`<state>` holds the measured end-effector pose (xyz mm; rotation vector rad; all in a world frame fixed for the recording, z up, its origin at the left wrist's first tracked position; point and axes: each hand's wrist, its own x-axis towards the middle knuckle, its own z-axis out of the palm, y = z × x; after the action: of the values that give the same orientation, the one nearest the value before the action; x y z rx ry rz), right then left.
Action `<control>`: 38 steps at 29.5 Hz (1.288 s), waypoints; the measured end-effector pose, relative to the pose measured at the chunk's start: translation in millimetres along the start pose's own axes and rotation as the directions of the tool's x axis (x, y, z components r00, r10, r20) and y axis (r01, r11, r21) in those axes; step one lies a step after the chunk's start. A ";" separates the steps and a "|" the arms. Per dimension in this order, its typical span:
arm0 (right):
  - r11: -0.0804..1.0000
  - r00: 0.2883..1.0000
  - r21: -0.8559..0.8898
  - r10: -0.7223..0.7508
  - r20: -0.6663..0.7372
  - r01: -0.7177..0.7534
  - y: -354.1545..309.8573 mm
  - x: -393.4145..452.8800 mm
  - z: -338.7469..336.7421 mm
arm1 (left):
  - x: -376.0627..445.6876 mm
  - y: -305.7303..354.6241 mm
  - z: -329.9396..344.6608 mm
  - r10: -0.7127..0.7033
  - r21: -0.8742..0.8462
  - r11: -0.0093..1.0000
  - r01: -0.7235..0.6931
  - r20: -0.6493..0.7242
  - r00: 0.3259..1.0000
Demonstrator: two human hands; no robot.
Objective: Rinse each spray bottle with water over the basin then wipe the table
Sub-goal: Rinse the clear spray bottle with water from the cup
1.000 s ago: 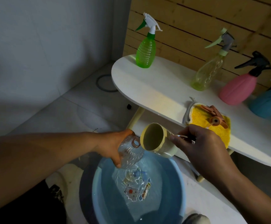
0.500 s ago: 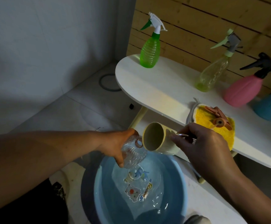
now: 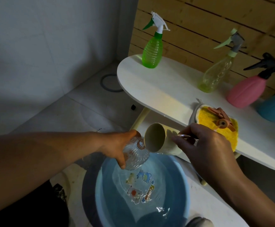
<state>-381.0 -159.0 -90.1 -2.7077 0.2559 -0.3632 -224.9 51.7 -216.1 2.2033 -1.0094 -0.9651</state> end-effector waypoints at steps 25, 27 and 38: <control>0.991 0.994 -0.097 -0.100 -0.047 0.095 2.0 -4.1 -1.8 | 10.5 -3.4 5.9 0.025 0.021 0.999 -0.026 0.024 0.999; 0.989 0.992 -0.105 -0.111 -0.052 0.106 2.3 -4.4 -2.6 | 11.9 -4.2 6.7 0.030 0.024 0.999 -0.030 0.027 0.999; 0.971 0.978 -0.165 -0.191 -0.086 0.176 2.7 -6.5 -4.8 | 12.7 -1.7 8.7 0.046 0.053 0.998 -0.047 0.013 0.999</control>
<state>-388.9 -161.7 -88.4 -2.8804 0.0627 -0.5564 -225.0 41.2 -227.5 2.2094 -1.0981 -0.9416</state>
